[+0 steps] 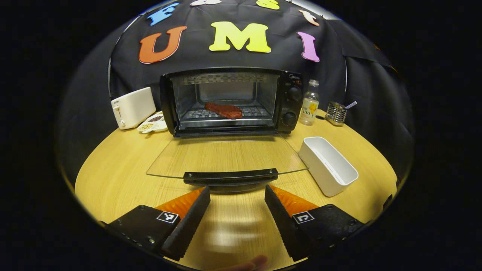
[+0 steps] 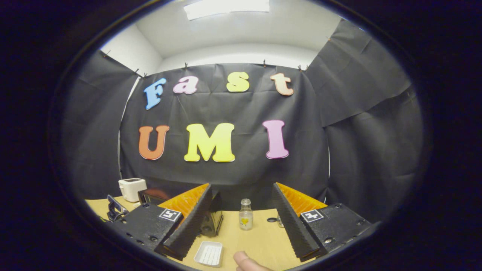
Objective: Open the electric oven with the left hand, put the food in, and close the electric oven.
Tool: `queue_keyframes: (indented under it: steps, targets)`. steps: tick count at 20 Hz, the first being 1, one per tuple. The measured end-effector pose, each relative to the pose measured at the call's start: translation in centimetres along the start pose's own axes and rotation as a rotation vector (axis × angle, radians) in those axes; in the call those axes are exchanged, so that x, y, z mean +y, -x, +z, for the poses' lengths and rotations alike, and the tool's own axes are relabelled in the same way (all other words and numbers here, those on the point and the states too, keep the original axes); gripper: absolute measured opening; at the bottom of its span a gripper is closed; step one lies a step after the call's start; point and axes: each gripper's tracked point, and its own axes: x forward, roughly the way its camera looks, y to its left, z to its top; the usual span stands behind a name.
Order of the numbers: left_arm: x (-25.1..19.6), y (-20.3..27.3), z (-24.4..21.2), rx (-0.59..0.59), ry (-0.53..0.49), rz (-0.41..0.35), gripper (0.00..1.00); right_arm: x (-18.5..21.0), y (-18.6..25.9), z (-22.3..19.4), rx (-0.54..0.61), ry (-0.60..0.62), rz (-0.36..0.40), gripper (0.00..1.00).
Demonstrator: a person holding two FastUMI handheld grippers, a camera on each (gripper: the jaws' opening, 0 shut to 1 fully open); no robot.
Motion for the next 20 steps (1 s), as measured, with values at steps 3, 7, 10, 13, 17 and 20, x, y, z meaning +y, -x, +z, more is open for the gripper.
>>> queue_keyframes:
  steps: [3,7,10,13,17,20]
  targets:
    - [1.0,-1.4,-1.3,0.084,0.020,0.060,0.94,-1.1,-0.6,-1.0,0.018,-0.043,0.006,1.00]
    - [1.8,-3.1,0.3,0.027,0.040,0.077,0.98,-2.2,-0.6,-1.3,0.025,-0.049,-0.007,1.00]
    - [2.2,-3.6,0.6,0.032,0.058,0.092,0.97,-2.9,-0.4,-1.4,0.025,-0.040,-0.023,0.97]
    - [2.2,-3.6,0.7,0.034,0.060,0.082,0.98,-3.0,-0.3,-1.4,0.032,-0.038,-0.031,0.97]
    - [2.2,-3.1,1.2,0.026,0.074,0.068,0.98,-2.8,0.0,-1.4,0.045,-0.045,-0.027,0.97]
    - [2.2,-2.6,2.3,0.007,0.068,0.060,0.98,-2.9,0.2,-1.3,0.052,-0.038,-0.037,1.00]
